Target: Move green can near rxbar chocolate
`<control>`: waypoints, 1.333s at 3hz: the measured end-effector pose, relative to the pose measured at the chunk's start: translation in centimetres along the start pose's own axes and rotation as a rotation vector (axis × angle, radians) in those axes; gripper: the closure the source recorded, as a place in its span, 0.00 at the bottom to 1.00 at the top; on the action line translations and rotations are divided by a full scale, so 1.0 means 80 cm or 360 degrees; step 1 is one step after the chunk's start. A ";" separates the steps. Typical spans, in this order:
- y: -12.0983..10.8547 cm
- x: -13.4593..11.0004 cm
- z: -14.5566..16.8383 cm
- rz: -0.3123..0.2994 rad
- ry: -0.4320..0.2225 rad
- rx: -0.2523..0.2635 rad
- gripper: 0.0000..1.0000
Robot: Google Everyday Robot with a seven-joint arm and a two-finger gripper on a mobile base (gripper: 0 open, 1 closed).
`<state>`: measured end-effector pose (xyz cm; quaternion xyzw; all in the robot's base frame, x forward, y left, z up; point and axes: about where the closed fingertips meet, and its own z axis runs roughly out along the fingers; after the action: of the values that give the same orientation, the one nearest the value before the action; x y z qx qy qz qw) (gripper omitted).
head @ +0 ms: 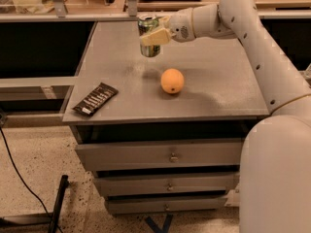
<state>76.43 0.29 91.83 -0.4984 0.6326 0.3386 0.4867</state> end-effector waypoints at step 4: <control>0.192 -0.018 0.102 -0.0127 -0.0063 -0.0617 1.00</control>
Offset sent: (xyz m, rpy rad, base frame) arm -0.1331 0.1174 -0.0070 0.0544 0.0480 0.4149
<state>64.03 12.39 89.95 -0.6007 0.5256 0.4443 0.4068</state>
